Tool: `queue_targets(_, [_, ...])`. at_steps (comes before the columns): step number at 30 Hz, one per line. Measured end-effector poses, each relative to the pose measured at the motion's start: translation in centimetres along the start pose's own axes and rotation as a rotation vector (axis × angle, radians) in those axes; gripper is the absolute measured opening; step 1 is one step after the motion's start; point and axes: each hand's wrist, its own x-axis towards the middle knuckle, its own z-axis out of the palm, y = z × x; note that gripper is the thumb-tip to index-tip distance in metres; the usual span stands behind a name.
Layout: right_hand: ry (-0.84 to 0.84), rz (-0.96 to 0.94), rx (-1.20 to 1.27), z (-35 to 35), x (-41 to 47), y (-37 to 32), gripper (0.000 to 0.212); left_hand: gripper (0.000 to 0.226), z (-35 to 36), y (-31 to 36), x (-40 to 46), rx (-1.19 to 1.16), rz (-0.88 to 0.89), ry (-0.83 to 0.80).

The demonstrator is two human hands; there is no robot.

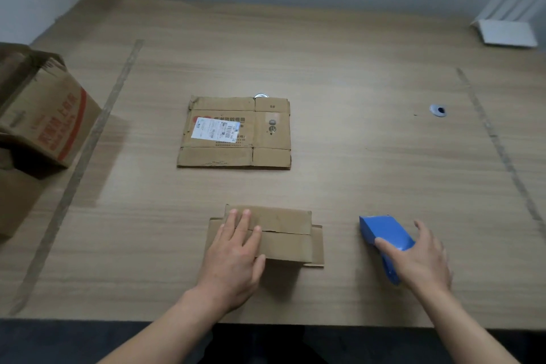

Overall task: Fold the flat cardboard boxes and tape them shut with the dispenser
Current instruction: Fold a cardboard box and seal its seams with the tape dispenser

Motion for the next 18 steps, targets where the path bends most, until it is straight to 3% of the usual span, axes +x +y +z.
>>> queue_targets(3, [-0.159, 0.065, 0.059, -0.4, 0.9, 0.3, 0.102, 0.056, 0.3, 0.0, -0.1, -0.012, -0.005, 0.026])
queue_targets(7, [-0.237, 0.123, 0.252, -0.5, 1.8, 0.7, 0.089, 0.053, 0.6, -0.1, -0.1, -0.031, -0.009, 0.055])
queue_targets(14, [-0.405, 0.36, 0.548, -0.4, 2.6, 1.2, 0.047, 0.051, 0.6, 0.0, 0.1, -0.052, -0.022, 0.092])
queue_targets(18, [-0.447, 0.398, 0.625, -0.7, 2.8, 0.7, 0.037, 0.05, 0.7, -0.1, 0.1, -0.067, -0.02, 0.112])
